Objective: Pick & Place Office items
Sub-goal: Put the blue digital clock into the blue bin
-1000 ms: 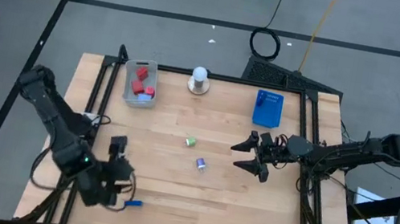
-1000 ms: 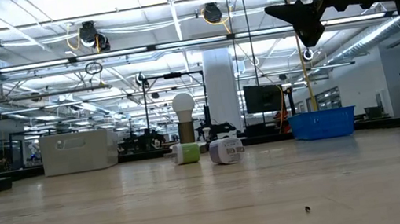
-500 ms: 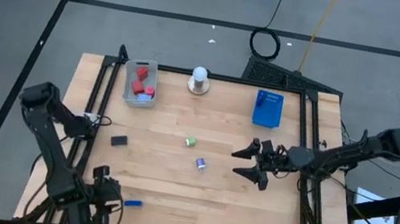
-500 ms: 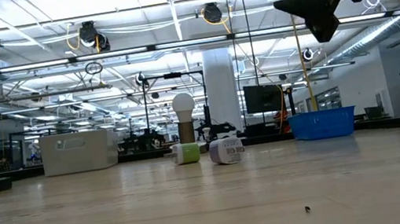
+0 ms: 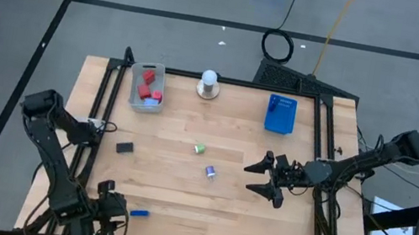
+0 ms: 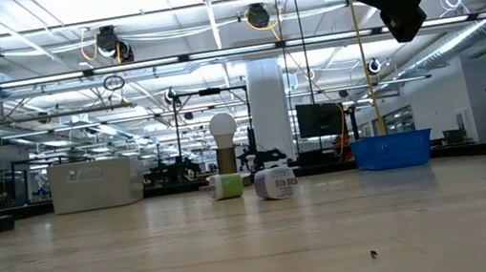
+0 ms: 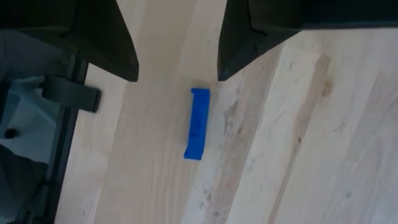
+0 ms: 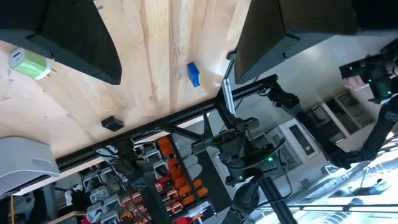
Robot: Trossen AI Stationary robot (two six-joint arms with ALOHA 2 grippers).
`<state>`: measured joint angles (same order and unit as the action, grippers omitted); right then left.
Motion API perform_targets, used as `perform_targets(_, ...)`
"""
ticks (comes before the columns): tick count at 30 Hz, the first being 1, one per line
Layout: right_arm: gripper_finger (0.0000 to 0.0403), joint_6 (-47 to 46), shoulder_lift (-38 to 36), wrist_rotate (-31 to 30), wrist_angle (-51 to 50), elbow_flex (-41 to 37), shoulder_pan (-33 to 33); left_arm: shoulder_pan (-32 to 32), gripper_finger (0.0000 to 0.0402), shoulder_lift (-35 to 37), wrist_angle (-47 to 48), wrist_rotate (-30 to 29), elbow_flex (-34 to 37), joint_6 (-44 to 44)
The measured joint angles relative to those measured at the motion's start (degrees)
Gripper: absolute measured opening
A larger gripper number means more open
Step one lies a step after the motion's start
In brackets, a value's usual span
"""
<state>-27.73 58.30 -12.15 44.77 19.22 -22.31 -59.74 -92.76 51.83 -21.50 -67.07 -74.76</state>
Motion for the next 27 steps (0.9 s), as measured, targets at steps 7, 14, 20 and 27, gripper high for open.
perform_targets(7,0.0302,-0.04,0.00,0.09,-0.05,0.00,0.00,0.29,0.0218,0.03,0.10,-2.42,0.00,0.98)
perform_targets(14,0.0302,0.12,0.00,0.12,-0.36,0.00,0.03,1.02,0.0218,0.03,-1.89,-2.59,1.89,1.80)
perform_targets(20,0.0302,0.10,0.00,0.14,-0.42,0.00,0.07,1.44,0.0218,0.03,-5.18,-2.54,5.04,2.68)
perform_targets(27,0.0302,0.07,0.00,0.16,-0.42,0.00,0.07,1.85,0.0218,0.03,-7.44,-2.52,7.32,2.64)
